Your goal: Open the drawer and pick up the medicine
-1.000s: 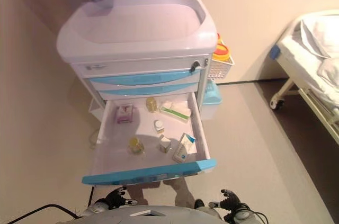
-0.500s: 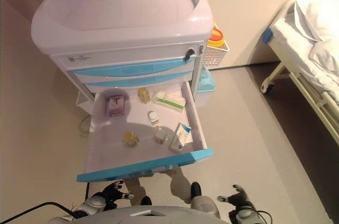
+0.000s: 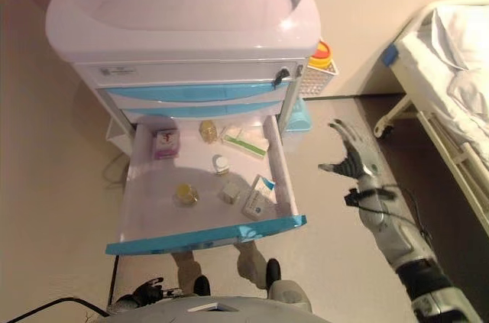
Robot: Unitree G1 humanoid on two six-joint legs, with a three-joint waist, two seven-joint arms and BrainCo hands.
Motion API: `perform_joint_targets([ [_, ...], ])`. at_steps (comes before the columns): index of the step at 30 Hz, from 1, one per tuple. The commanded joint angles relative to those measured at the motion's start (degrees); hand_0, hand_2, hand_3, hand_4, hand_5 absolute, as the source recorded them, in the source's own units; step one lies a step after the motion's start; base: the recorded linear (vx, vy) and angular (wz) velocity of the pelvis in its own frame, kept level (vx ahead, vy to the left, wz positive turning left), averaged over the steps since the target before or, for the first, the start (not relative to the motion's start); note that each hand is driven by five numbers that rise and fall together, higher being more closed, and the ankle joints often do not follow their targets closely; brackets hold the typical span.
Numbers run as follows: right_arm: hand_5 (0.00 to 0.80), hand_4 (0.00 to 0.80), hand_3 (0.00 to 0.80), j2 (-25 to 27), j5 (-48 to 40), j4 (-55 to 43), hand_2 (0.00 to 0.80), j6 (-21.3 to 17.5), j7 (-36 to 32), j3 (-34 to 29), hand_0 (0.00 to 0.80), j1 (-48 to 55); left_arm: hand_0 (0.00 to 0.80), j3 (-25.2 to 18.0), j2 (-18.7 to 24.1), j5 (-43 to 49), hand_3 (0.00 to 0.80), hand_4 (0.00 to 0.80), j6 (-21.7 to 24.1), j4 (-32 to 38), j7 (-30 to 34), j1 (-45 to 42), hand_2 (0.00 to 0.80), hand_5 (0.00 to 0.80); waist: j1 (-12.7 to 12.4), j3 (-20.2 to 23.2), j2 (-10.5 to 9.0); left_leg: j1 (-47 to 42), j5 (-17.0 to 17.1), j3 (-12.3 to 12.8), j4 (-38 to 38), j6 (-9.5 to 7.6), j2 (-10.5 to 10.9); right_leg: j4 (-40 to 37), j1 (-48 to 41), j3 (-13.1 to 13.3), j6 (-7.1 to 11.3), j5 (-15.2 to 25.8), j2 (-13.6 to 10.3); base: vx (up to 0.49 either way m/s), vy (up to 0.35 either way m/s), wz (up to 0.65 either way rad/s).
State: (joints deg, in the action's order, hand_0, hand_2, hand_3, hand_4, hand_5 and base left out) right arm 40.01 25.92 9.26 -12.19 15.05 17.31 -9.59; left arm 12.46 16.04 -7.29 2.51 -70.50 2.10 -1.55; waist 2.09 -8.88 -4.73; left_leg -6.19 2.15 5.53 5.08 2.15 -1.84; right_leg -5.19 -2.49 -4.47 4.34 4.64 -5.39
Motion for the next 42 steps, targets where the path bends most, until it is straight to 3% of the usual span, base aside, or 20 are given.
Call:
perform_joint_targets([
  [1, 0.000, 0.000, 0.000, 0.05, -0.08, -2.54, 0.000, -3.62, -5.47, 5.60, 0.000, -8.95, 0.000, 0.31, 0.26, -0.85, 0.000, 0.000, -0.21, -2.58, 0.02, 0.21, 0.000, 0.000, -4.59, 0.44, 0.95, 2.66, -6.04, -3.69, -1.81, -4.26, 5.07, 4.63, 0.73, -1.76, 1.71, -3.92, 0.72, 0.003, -0.013, 0.31],
  [9, 0.000, 0.000, 0.000, -6.14, 7.56, 8.05, 0.000, -0.59, -8.45, 17.95, 0.000, -16.58, 0.000, 3.58, -0.53, -1.71, 0.000, 0.000, 0.85, 0.11, -1.13, 1.58, 0.000, 0.000, -10.27, 0.61, 1.56, 3.44, -4.61, -9.35, -1.87, -3.33, 5.86, 4.52, -1.65, -8.21, 0.24, -5.53, 0.14, 0.003, -0.022, 0.56],
  [21, 0.000, 0.000, 0.000, -10.39, 15.23, 20.77, 0.000, 0.74, -14.23, 25.25, 0.000, -20.86, 0.000, 2.79, 0.99, -1.49, 0.000, 0.000, -0.46, -0.40, -0.90, 0.47, 0.000, 0.000, -16.13, 0.59, 1.95, 5.28, -1.68, -15.87, -1.11, -1.19, 5.42, 4.49, -3.26, -15.94, -1.16, -7.33, 0.63, -0.003, -0.023, 0.35],
  [33, 0.000, 0.000, 0.000, -17.18, 15.86, 39.00, 0.000, 5.64, -10.44, 25.35, 0.000, -24.86, 0.000, 4.94, 0.67, -1.26, 0.000, 0.000, 2.23, 0.09, -0.11, 1.03, 0.000, 0.000, -20.96, -1.20, 2.36, 8.14, 0.22, -20.42, -1.46, 0.06, 5.39, 4.53, -3.25, -19.91, -2.46, -8.42, 1.31, -0.012, -0.013, 0.24],
  [42, 0.000, 0.000, 0.000, -20.07, 14.43, 45.67, 0.000, 7.84, -2.55, 23.44, 0.000, -25.55, 0.000, 6.03, 0.18, -1.26, 0.000, 0.000, 3.48, -0.68, -0.19, 1.14, 0.000, 0.000, -21.76, -1.44, 2.77, 8.95, 0.55, -21.07, -1.47, -0.01, 5.65, 4.42, -2.91, -20.34, -2.45, -8.31, 1.27, 0.003, 0.009, 0.10],
])
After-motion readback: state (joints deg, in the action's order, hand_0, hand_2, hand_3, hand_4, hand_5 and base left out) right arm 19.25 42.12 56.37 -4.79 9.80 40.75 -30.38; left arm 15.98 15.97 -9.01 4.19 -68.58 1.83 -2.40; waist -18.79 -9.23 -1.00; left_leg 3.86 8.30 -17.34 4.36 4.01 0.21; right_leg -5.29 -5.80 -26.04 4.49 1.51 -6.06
